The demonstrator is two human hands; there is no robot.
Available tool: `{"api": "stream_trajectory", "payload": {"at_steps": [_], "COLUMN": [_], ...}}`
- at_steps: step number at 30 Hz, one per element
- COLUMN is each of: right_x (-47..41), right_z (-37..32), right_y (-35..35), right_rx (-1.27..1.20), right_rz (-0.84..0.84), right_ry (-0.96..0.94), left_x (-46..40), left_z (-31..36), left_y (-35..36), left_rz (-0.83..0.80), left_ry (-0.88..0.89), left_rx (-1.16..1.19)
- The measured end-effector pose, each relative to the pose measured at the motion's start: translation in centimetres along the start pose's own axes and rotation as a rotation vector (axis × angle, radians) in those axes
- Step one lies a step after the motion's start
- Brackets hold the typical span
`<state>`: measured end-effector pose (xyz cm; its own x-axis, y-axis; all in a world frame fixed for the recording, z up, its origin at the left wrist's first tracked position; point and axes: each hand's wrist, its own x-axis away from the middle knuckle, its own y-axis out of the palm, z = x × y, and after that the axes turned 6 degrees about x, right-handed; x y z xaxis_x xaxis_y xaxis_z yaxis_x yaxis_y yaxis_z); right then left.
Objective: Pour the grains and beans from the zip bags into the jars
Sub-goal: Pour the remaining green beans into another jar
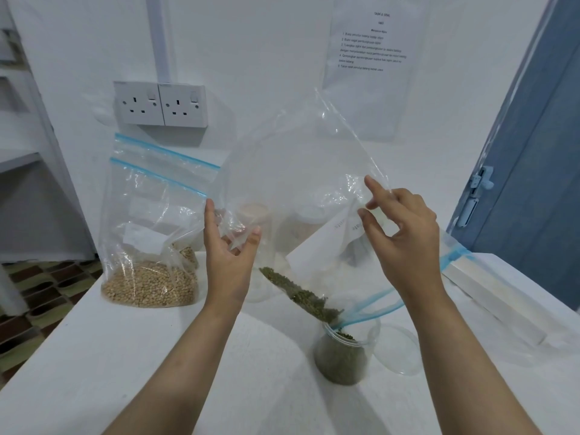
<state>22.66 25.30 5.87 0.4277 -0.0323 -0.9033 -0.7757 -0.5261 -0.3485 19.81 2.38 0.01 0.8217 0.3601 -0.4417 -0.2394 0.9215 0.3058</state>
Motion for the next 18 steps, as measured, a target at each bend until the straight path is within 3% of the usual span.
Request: {"api": "stream_trajectory", "payload": {"at_steps": [18], "right_x": [0.04], "right_z": [-0.06], "right_y": [-0.16], "right_rx": [-0.026], "right_rz": [-0.004], "right_ry": [0.049], "left_x": [0.17], "left_z": [0.61], "left_y": [0.02], "left_rz": [-0.013], "left_ry": [0.003], "left_rx": [-0.030]}}
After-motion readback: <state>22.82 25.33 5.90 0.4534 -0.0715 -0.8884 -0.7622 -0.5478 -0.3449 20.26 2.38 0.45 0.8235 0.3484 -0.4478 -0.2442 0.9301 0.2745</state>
